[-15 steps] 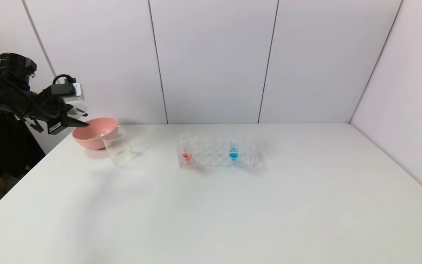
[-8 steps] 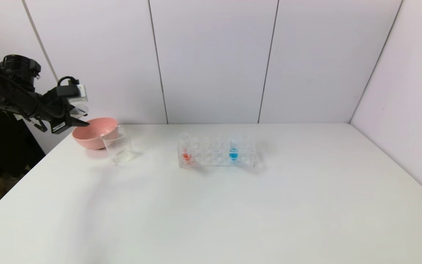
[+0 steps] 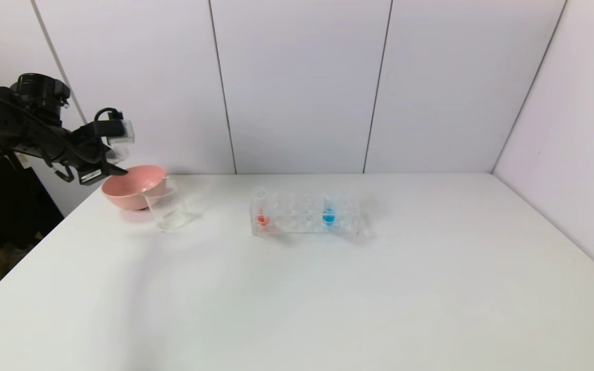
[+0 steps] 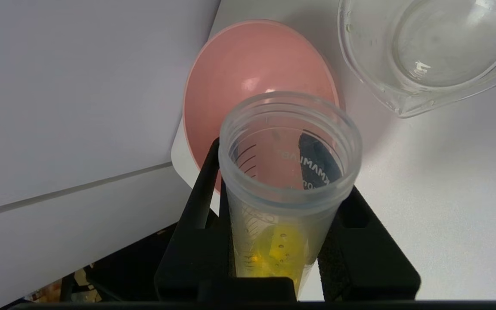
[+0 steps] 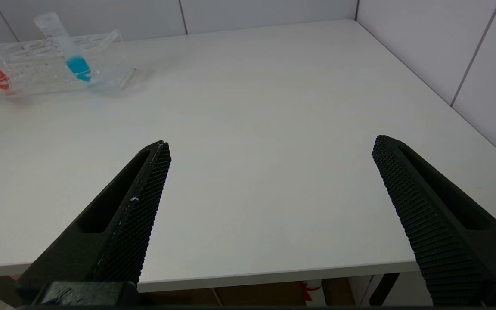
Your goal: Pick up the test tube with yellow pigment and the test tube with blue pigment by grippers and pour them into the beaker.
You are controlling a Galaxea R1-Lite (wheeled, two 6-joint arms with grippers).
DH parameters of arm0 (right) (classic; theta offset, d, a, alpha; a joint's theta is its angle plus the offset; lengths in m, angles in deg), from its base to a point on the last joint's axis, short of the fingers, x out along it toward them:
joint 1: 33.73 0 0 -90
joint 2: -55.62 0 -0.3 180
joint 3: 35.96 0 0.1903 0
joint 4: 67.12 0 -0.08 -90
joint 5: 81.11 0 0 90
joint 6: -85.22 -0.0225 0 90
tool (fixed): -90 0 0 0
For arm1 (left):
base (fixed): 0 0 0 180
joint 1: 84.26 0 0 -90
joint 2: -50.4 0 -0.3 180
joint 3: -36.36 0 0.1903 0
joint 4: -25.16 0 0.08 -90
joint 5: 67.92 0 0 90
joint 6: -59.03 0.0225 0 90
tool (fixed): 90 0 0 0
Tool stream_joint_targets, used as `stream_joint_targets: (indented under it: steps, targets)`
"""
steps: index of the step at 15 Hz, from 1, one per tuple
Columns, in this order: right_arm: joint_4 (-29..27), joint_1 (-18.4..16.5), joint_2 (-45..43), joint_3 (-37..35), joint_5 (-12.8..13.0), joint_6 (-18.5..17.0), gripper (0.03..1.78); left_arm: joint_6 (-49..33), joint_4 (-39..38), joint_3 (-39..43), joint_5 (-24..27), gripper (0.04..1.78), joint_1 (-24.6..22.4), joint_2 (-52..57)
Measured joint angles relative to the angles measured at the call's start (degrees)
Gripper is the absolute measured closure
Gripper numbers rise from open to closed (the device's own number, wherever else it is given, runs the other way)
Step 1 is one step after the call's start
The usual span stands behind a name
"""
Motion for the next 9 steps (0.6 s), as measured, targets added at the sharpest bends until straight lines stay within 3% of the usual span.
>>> stream_joint_targets:
  steps: [4,9]
  targets:
    - [0.0,-0.02,0.0,0.0,0.0,0.0,0.1,0.48,-2.58,0.0,-2.65,1.28,1.44,-0.73]
    - [0.0,0.0,0.0,0.0,0.0,0.0,0.1,6.73,-2.12,0.0,-3.32,1.28,2.07,-1.39]
